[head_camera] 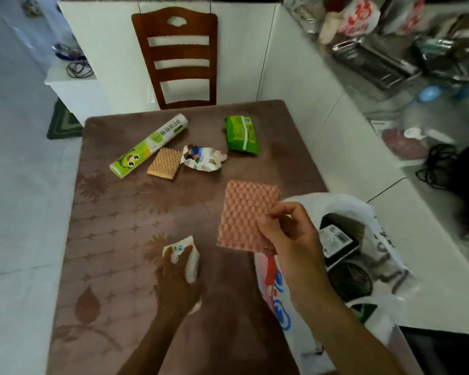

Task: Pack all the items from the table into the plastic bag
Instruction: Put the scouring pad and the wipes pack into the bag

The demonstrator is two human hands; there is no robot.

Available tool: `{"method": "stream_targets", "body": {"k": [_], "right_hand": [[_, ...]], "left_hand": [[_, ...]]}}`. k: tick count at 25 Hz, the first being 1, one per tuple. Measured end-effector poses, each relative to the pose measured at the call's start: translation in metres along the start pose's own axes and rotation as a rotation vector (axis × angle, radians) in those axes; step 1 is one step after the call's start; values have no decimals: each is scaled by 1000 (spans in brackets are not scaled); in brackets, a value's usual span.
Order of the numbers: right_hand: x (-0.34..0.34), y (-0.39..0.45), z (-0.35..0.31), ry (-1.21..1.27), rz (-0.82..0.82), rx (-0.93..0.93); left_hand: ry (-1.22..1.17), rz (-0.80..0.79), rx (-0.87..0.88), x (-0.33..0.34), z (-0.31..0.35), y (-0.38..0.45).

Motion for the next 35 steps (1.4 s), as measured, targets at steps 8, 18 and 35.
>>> {"method": "stream_targets", "body": {"k": [8,18,35], "right_hand": [[-228,-23,1,-241,-18,-53],[-186,-23,15,-24,-407,13],[-204,-24,77,-152,-358,389]], "left_hand": [[-440,193,110,-27,77,-69],[-359,42,577,-58,215,-209],[430,89,388,20,188,-161]]}}
Point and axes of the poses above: each hand's wrist, its own y-axis towards the middle knuckle, its own x-axis out of the palm, z = x × y, the point moved 5 cm from there along y, towards the middle knuckle, and after that the axes turned 12 degrees about -x, right-handed, at the moved point
